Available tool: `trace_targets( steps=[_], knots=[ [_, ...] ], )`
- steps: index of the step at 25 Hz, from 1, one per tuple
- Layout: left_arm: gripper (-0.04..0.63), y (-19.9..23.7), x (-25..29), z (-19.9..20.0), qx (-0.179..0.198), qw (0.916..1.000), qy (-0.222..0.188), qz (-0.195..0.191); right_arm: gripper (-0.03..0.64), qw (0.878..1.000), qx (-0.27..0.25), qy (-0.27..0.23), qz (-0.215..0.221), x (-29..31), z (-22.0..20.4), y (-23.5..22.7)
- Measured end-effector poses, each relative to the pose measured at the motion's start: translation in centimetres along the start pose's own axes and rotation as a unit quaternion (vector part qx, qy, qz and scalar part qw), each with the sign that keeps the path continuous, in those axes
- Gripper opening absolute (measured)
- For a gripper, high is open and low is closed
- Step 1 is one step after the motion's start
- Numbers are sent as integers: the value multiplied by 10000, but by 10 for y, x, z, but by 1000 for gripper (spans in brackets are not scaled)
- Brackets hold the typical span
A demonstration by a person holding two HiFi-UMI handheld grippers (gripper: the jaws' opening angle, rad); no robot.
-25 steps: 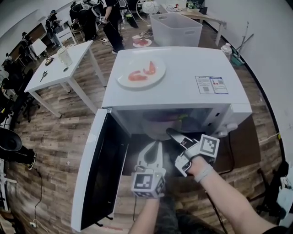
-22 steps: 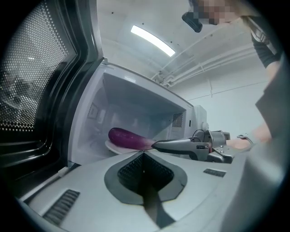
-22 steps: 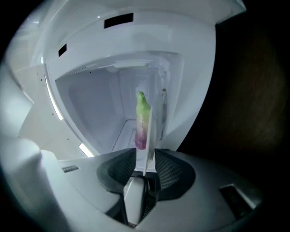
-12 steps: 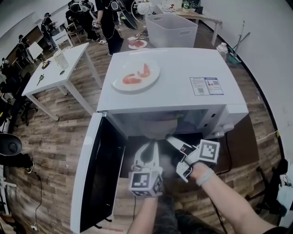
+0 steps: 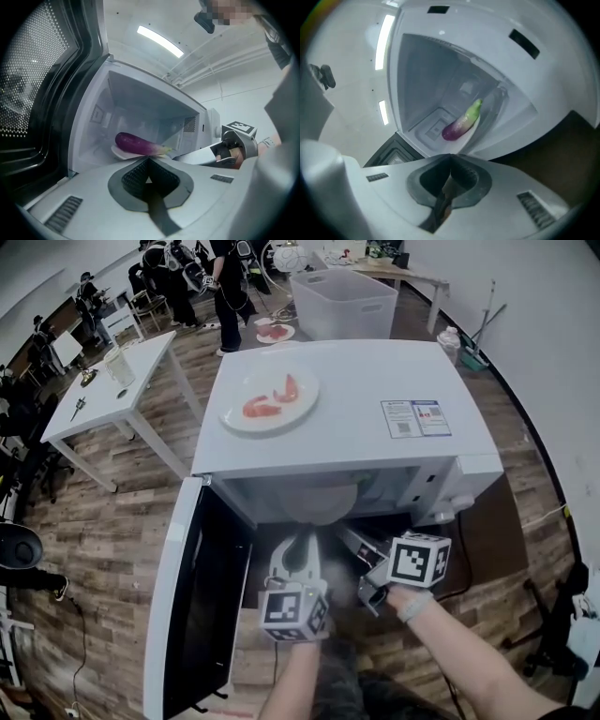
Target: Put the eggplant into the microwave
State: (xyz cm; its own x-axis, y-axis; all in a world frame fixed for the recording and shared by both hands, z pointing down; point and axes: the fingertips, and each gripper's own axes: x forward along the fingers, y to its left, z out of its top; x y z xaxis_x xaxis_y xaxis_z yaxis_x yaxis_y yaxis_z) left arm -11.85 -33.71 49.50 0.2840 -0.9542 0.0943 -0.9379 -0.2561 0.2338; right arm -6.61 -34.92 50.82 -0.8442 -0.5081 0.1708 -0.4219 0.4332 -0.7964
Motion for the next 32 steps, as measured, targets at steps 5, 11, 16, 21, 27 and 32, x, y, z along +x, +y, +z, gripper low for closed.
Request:
trace_targets(
  steps=[5,11,16,21,27,32],
  knots=[
    [2,1,5,0,-27,10000,4,-18,2,10000,-58,61,-49,6,-2,1],
    [2,3,9,-1,-54,10000,42,-56,2,9997,-187,168,-80,13,-6,3],
    [2,6,12,-2,-68,9999,104,-80,2,9998,-108,113,-118,19,-3,4],
    [2,8,15,-2,-74,9998,125,-117,2,9998,142,-35,-126,23,2,1],
    [2,16,19,-4,-108,9997,170,-100,2,9992,329,-164,-152,27,7,-5],
    [2,20,23,-1,-152,9996,197,-102,2,9986,432,-262,-168,30,13,-7]
  ],
)
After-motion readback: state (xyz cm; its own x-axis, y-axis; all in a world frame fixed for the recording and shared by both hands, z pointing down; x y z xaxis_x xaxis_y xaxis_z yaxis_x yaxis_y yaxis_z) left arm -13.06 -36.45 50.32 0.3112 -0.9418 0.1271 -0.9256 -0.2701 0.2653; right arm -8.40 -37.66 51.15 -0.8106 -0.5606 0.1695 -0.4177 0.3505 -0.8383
